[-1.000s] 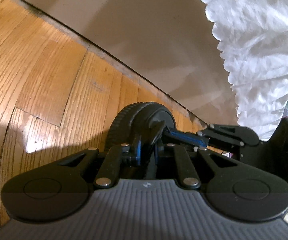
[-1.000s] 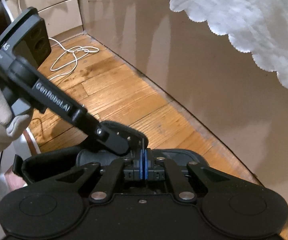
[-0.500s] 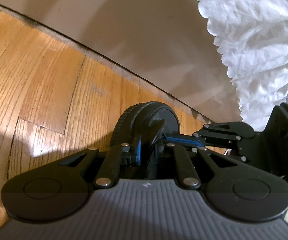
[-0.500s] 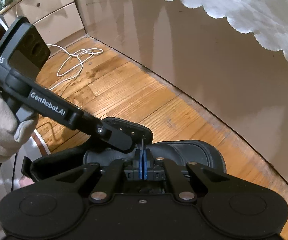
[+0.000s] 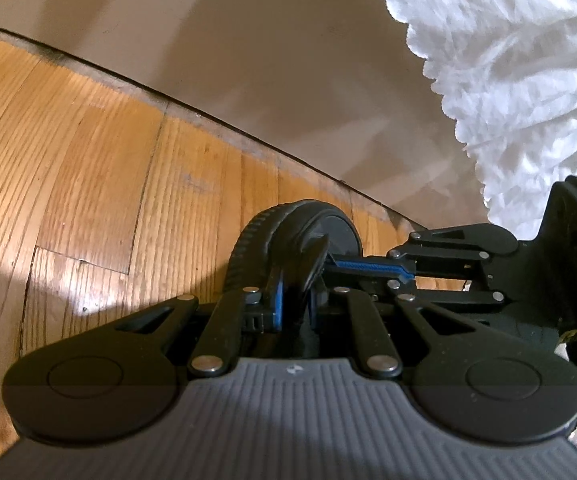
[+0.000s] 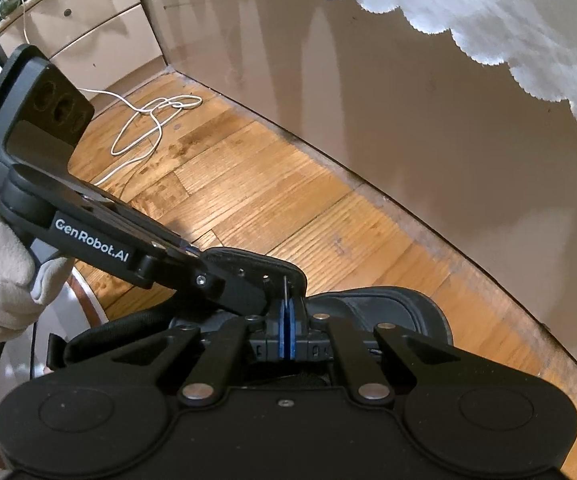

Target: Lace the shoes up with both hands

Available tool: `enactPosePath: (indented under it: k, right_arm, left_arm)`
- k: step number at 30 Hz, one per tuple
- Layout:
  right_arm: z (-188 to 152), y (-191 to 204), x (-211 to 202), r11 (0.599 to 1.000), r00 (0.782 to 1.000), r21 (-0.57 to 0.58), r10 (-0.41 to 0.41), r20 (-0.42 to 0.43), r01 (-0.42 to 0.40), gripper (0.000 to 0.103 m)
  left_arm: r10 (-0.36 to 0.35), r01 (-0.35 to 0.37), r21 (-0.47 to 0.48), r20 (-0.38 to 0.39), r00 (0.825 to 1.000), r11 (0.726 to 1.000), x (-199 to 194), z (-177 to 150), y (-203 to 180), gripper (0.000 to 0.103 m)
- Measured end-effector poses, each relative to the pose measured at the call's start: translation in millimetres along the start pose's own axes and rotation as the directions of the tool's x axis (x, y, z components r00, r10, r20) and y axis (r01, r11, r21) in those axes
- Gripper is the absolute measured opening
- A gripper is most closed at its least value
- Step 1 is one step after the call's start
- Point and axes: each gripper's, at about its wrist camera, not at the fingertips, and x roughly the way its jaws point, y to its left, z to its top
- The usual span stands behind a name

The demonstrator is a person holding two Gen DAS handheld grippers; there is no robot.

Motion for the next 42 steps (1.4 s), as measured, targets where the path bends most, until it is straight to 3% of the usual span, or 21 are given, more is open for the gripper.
enactPosePath:
  k: [7,12,16,20,22,32,36,39,42]
  right_arm:
    - [10,6,1,0.998,0.996,-0.067,-0.023,-0.081,0.018,0.003]
    - [11,8,-2,0.995,0.995,-0.093,-0.056,-0.079,0.048,0.003]
    - [11,7,-2,0.993,0.994,-0.102,-0.063,-0.087,0.054,0.003]
    - [15,10,0,0.98,0.984,-0.176,-0.115,-0.134,0.091,0.003]
    - [19,12,2,0.971,0.98,-0.224,-0.12,-0.161,0.082,0.003]
    - [31,17,10,0.92,0.963,-0.391,-0.106,-0.249,0.001,0.004]
    - [36,27,14,0.878,0.949,-0.478,-0.134,-0.284,-0.019,0.004]
    - [40,32,19,0.859,0.939,-0.511,-0.149,-0.31,-0.033,0.004]
    - [42,31,18,0.859,0.943,-0.51,-0.135,-0.305,-0.042,0.004]
  left_arm:
    - [0.084,-0.085,0.121,0.015,0.996,0.989,0,-4,-17,0.014]
    - [0.086,-0.097,0.181,0.065,0.994,0.979,-6,-6,-26,0.014]
    - [0.07,-0.08,0.144,0.073,0.995,0.986,-8,-3,-23,0.014]
    - [0.022,-0.025,0.038,0.071,0.997,0.999,-9,-2,-11,0.008]
    - [0.015,-0.017,0.024,0.076,0.997,1.0,-9,-3,-9,0.008]
    - [0.05,-0.062,0.136,0.089,0.995,0.989,-8,-7,-24,0.008]
    - [0.061,-0.075,0.162,0.09,0.994,0.984,-7,-8,-27,0.008]
    - [0.074,-0.091,0.195,0.092,0.993,0.977,-7,-9,-32,0.008]
    - [0.085,-0.105,0.23,0.098,0.992,0.967,-6,-11,-36,0.008]
